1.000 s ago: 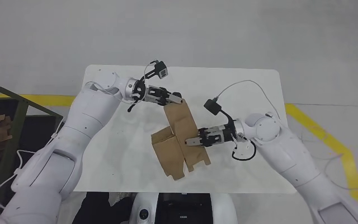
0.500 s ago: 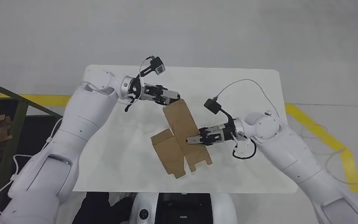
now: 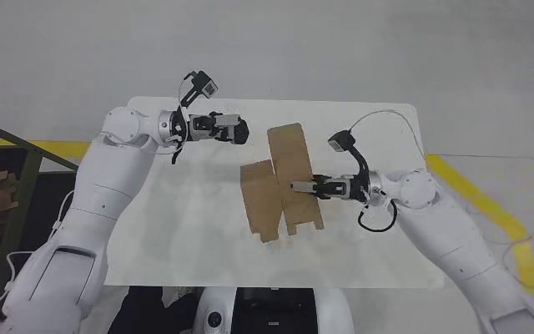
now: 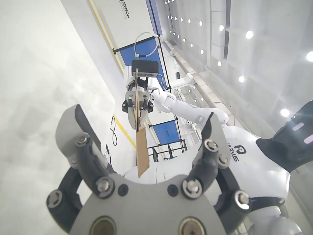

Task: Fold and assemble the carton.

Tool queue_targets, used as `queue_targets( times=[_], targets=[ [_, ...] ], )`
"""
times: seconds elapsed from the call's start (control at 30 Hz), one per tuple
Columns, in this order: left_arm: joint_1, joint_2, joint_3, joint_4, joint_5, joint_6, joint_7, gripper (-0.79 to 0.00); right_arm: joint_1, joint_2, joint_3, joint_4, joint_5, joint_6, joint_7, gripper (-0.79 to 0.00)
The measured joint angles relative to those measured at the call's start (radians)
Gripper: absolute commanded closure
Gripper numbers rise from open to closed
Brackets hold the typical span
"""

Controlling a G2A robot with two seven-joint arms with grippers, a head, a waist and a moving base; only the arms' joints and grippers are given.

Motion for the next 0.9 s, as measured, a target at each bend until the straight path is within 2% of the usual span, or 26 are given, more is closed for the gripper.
queue_targets(
  times=[0.2, 0.33, 0.8, 0.9],
  targets=[
    [0.028, 0.002, 0.001, -0.033, 0.031, 0.022, 0.029, -0.785, -0.101, 0.014, 0.085, -0.059, 0.056, 0.094, -0.164, 0.0],
    [0.02, -0.007, 0.029, -0.019, 0.043, 0.043, 0.042, -0.785, -0.136, 0.009, 0.104, -0.07, 0.069, 0.114, -0.26, 0.0],
    [0.016, -0.011, 0.041, -0.015, 0.045, 0.047, 0.041, -0.785, -0.137, 0.008, 0.105, -0.07, 0.066, 0.115, -0.267, 0.0],
    [0.025, -0.011, 0.04, -0.022, 0.051, 0.054, 0.062, -0.785, -0.143, 0.004, 0.11, -0.069, 0.072, 0.14, -0.315, 0.0]
  ],
)
